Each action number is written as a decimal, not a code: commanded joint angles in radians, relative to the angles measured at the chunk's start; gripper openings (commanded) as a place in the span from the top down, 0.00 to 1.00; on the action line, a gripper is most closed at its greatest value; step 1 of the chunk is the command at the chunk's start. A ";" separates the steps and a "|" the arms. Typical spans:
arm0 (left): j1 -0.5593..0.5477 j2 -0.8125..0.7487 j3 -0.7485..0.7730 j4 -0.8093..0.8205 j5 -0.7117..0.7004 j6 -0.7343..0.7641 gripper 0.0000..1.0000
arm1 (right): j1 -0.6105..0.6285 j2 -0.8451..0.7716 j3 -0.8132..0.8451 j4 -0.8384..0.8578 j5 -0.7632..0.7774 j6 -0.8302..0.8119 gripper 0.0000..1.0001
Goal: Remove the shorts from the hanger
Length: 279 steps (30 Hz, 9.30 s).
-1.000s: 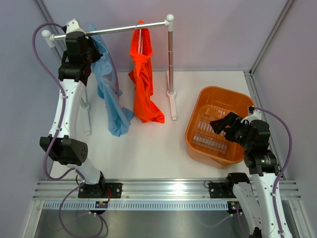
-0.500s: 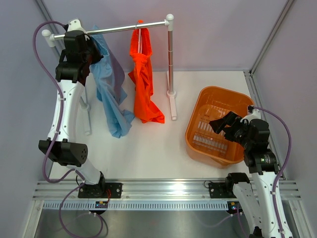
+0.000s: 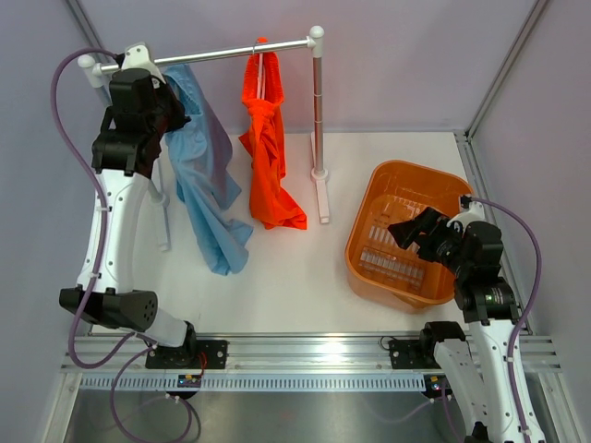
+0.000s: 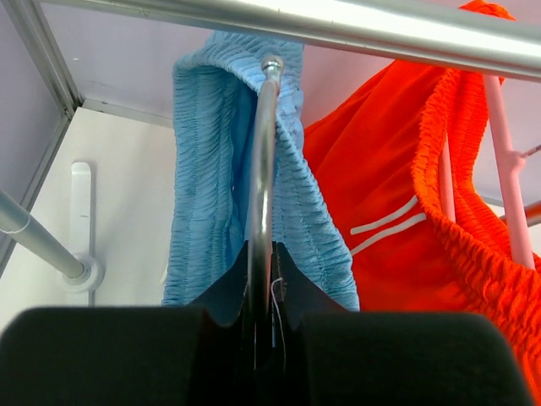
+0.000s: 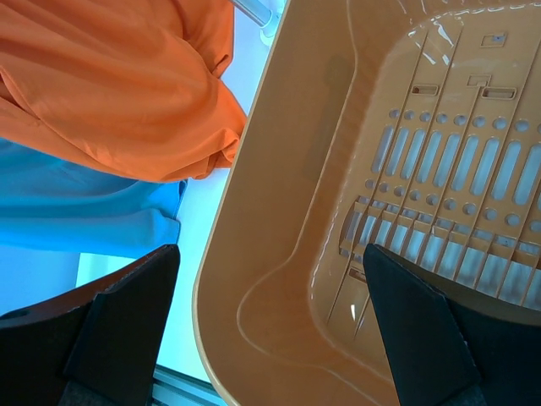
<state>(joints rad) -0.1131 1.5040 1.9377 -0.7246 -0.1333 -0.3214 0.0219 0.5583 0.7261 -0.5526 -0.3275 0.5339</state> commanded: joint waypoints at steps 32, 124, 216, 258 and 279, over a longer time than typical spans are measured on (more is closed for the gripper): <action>-0.315 -0.602 -0.561 -0.084 0.070 0.051 1.00 | 0.145 0.118 0.191 0.069 -0.205 -0.071 0.00; -0.935 -0.735 -0.810 -0.118 -0.055 0.053 1.00 | 0.900 0.920 0.823 -0.247 0.808 0.046 1.00; -0.536 -0.577 -0.525 0.459 -0.488 0.081 1.00 | 1.800 0.881 1.161 -0.941 1.355 0.518 1.00; -0.537 -0.677 -0.657 0.248 -0.262 0.071 1.00 | 0.957 0.811 1.711 0.536 1.475 -1.315 1.00; -0.536 -0.677 -0.680 0.249 -0.247 0.077 1.00 | 0.898 0.816 1.546 0.415 1.420 -1.143 1.00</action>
<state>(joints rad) -0.6525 0.8387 1.2655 -0.5285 -0.3954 -0.2584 0.9329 1.3506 2.2890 -0.0593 1.1576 -0.6930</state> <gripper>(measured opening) 0.072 0.019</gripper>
